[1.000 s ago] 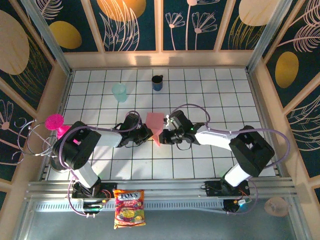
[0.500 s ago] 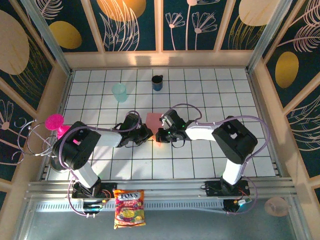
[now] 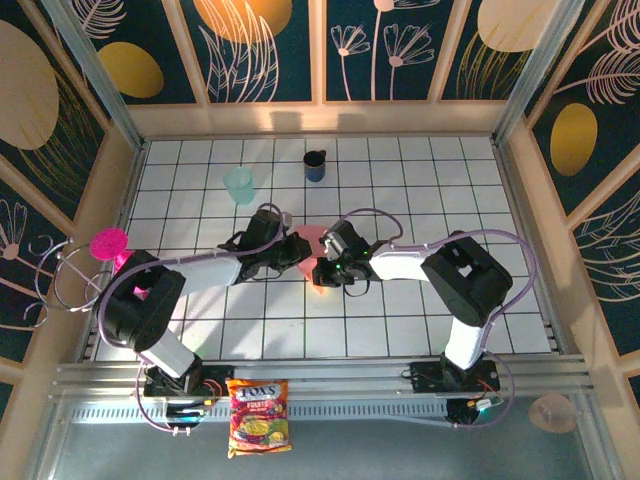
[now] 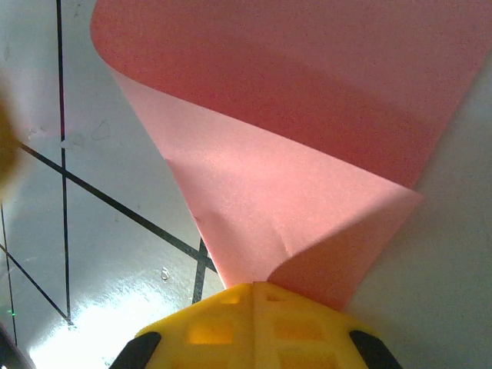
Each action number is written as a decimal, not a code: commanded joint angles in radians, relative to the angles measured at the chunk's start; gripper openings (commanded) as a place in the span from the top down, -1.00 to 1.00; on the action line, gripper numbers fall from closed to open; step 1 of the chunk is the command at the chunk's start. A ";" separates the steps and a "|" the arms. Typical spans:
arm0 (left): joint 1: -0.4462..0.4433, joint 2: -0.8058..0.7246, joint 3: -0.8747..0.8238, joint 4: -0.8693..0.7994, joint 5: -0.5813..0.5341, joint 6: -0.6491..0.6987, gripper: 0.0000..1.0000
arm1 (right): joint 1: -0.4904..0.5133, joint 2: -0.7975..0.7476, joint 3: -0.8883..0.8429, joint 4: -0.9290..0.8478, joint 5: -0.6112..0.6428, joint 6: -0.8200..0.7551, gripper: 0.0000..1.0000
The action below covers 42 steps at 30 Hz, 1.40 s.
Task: Fold a paper plane with a square sheet of paper (pick it up from the middle)
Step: Third fold the triangle at the center of the table.
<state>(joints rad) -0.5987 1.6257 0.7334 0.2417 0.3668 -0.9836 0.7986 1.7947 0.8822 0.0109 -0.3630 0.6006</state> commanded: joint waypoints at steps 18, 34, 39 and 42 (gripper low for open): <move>-0.039 0.173 0.052 -0.096 -0.039 0.011 0.82 | 0.005 0.046 -0.018 -0.100 0.060 -0.001 0.95; 0.105 0.170 0.009 -0.078 -0.107 0.098 0.83 | 0.014 0.071 -0.048 -0.245 0.186 -0.009 0.96; 0.165 0.175 0.027 -0.066 -0.114 0.170 0.82 | 0.016 0.087 -0.048 -0.256 0.191 -0.006 0.96; 0.192 0.181 0.027 -0.056 -0.110 0.189 0.81 | 0.015 0.086 -0.046 -0.256 0.193 -0.002 0.96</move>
<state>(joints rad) -0.4541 1.7832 0.7712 0.1986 0.3779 -0.8577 0.8116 1.7988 0.8906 -0.0044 -0.2806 0.6010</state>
